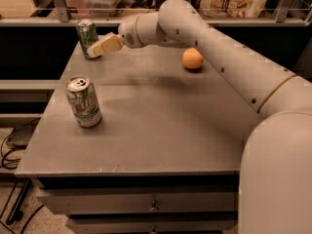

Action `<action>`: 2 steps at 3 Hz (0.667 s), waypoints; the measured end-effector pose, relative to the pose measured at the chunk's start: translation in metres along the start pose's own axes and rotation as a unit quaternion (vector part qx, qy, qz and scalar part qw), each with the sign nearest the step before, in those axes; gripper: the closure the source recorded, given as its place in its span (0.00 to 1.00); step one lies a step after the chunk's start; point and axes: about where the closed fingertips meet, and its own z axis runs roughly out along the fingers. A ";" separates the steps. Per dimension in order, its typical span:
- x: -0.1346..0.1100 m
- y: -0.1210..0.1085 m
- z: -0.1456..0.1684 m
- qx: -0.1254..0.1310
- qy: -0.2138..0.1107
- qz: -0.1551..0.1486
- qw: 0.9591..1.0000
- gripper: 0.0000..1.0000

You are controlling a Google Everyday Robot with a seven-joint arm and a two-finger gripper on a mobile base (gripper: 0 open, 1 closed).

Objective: Knock green can over

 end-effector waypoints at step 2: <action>0.008 0.001 0.048 -0.029 0.015 0.001 0.999 0.00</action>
Offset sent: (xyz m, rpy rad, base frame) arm 0.0323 0.0542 -0.0343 -0.0453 0.0553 0.0703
